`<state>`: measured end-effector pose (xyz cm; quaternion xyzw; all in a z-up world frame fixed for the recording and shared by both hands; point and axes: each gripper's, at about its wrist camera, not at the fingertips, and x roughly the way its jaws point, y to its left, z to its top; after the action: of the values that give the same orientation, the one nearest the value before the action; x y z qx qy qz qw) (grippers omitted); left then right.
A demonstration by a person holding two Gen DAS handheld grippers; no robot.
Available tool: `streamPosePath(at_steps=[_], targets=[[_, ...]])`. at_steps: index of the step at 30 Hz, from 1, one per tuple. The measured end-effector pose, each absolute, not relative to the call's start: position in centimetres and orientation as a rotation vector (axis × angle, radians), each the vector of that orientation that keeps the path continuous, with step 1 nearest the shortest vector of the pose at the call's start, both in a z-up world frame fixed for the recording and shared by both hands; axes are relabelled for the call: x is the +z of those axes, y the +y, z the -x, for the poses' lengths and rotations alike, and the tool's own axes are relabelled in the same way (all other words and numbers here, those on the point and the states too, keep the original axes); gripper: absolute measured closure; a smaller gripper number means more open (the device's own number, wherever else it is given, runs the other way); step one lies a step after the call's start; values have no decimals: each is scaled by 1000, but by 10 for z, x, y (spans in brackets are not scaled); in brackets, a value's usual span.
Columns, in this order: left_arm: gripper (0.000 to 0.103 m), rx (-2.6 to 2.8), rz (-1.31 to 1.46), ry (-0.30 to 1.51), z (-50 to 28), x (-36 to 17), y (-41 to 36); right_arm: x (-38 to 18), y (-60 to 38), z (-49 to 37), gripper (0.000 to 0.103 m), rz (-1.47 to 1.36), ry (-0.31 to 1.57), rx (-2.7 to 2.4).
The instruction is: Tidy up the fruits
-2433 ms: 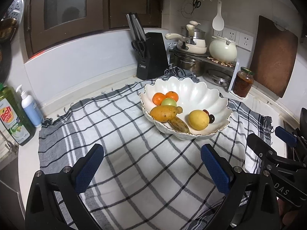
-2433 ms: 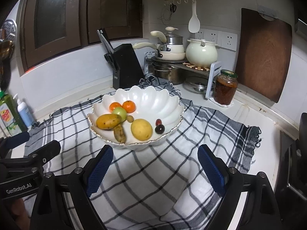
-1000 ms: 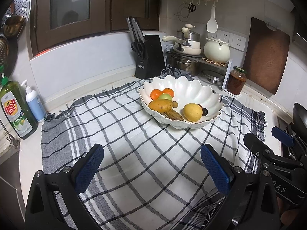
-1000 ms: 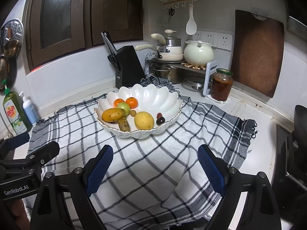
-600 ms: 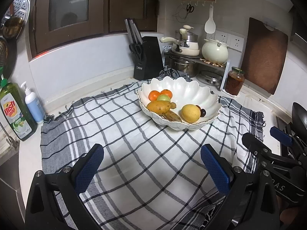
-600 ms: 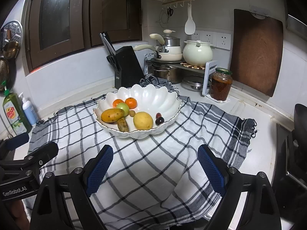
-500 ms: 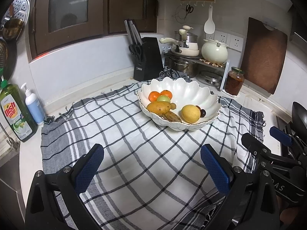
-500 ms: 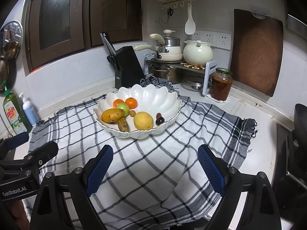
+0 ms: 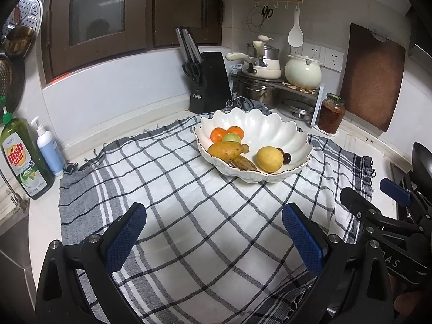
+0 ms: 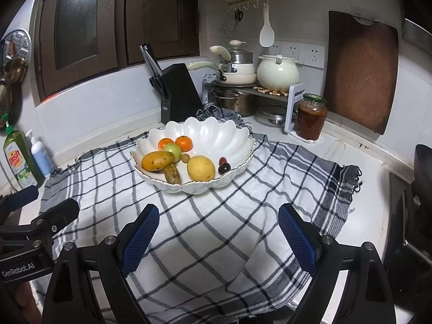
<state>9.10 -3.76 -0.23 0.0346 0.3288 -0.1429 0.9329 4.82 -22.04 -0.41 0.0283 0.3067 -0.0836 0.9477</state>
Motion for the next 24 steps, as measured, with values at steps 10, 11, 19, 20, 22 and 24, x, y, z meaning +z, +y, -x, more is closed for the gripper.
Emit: streamPosePath(at_steps=[10,11,19,20,22,24], targets=[[1,-295,-67,678,-92,-4,-38,-5,-221,-47,13,-58,626,-170],[1,-295,-67,679,-92,-3,-38,-5,-221,-48,13,-58,625,-170],[0,-296,-58,688,-93,-7,-37,-5,-221,-48,13,-59,625,-171],[0,-297,-59,688,-94,-7,-37,-6,-221,-48,13,-58,625,-171],[0,-296,-59,686,-93,-7,-37,-6,-222,-48,13,-59,625,-170],[0,-295,-57,682,-94,-6,-38,-5,-222,-46,13,-60,624,-169]])
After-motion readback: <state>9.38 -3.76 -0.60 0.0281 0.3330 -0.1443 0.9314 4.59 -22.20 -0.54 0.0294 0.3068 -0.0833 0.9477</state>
